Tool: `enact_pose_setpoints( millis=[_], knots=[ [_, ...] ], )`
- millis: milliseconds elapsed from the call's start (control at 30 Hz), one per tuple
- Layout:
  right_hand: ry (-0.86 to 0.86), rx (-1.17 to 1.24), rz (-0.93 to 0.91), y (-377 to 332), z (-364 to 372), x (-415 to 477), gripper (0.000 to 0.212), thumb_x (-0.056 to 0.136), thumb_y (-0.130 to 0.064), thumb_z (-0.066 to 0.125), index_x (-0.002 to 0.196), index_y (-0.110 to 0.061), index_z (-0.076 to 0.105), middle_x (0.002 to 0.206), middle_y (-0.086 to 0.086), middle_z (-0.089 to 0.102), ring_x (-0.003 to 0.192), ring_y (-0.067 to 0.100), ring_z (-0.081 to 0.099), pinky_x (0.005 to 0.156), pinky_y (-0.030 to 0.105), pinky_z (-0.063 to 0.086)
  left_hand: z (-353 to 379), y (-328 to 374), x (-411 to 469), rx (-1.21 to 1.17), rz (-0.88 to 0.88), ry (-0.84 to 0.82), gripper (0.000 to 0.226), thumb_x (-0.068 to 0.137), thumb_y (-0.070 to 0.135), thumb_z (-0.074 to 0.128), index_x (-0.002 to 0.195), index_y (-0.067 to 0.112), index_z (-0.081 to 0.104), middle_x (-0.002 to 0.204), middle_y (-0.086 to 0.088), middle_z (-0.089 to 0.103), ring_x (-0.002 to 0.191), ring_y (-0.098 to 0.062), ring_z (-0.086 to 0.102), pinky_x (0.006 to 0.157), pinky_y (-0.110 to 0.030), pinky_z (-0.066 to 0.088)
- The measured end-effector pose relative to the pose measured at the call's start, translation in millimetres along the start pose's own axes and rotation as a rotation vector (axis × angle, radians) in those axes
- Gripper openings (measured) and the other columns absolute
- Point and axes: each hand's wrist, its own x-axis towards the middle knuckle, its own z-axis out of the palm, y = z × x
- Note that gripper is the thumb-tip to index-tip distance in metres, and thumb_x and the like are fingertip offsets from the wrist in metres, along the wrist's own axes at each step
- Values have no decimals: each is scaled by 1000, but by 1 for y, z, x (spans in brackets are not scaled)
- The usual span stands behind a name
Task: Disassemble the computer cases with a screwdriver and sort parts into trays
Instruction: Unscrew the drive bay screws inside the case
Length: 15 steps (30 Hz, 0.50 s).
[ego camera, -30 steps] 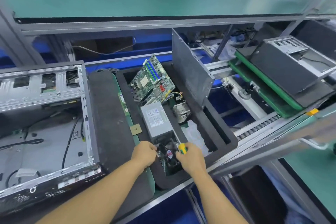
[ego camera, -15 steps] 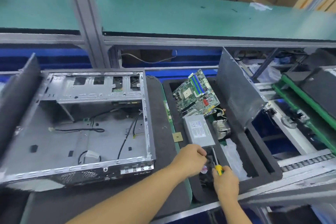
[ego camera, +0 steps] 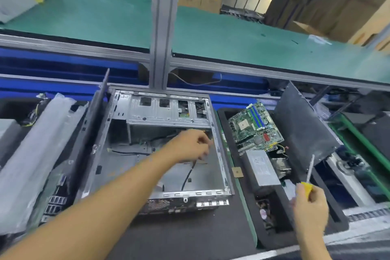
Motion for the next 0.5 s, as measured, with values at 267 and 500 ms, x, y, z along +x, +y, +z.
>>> enact_pose_setpoints(
  millis=[267,500],
  knots=[
    [-464,352,-97,-128,58,-79,7,85,-24,57,85,-18,59,71,8,60,53,18,52,48,27,47,-84,-86,-3,272,-304,15,26,83,8,46,77,10,72,71,-10,67,57,-23,52,54,-25,46],
    [-761,257,-28,-152,94,-125,29,99,-6,54,104,-28,73,80,6,69,70,18,65,65,30,52,-47,-59,-17,-536,-110,-91,25,97,41,61,107,20,70,109,0,74,97,-22,71,84,-40,57]
  ],
)
